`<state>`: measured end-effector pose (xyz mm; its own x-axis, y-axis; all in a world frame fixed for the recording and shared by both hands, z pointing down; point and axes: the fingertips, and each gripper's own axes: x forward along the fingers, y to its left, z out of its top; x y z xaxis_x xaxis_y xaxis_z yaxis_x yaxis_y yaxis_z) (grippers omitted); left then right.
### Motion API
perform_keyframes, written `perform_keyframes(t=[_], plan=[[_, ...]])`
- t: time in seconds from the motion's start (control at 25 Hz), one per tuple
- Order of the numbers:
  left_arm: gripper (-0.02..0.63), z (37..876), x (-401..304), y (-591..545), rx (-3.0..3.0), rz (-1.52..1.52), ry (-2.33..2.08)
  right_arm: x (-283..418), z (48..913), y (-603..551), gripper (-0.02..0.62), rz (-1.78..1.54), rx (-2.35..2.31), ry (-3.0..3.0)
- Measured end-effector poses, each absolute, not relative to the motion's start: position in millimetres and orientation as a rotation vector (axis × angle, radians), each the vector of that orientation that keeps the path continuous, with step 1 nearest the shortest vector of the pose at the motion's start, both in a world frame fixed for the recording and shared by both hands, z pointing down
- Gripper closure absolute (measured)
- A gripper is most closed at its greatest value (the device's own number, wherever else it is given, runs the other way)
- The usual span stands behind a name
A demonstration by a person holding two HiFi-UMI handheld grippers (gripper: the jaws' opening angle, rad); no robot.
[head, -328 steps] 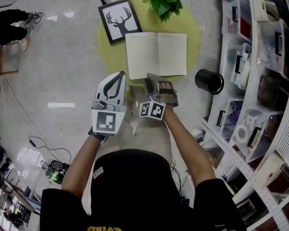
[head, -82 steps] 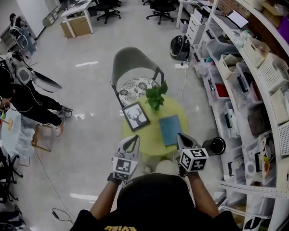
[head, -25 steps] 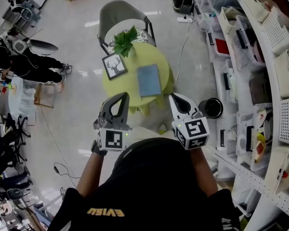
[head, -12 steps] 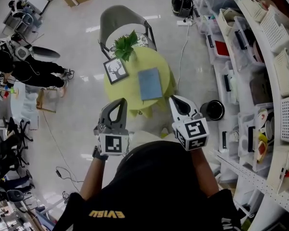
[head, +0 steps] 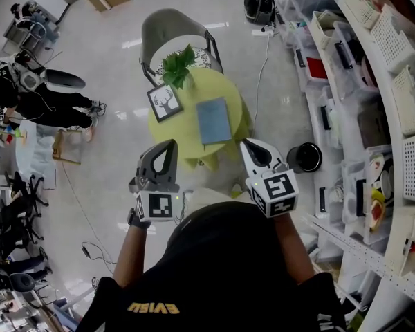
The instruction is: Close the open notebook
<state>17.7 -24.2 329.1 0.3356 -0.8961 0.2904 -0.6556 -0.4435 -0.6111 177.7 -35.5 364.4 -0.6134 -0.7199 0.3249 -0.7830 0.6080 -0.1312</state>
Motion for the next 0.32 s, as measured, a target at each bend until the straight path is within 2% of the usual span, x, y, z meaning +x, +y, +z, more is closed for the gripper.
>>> perform_keyframes(t=[0.32], plan=[[0.588, 332.4, 33.5, -33.0, -2.216, -0.857, 1.324, 188.7, 365.3, -37.2, 0.594, 0.375, 1.227, -2.585]])
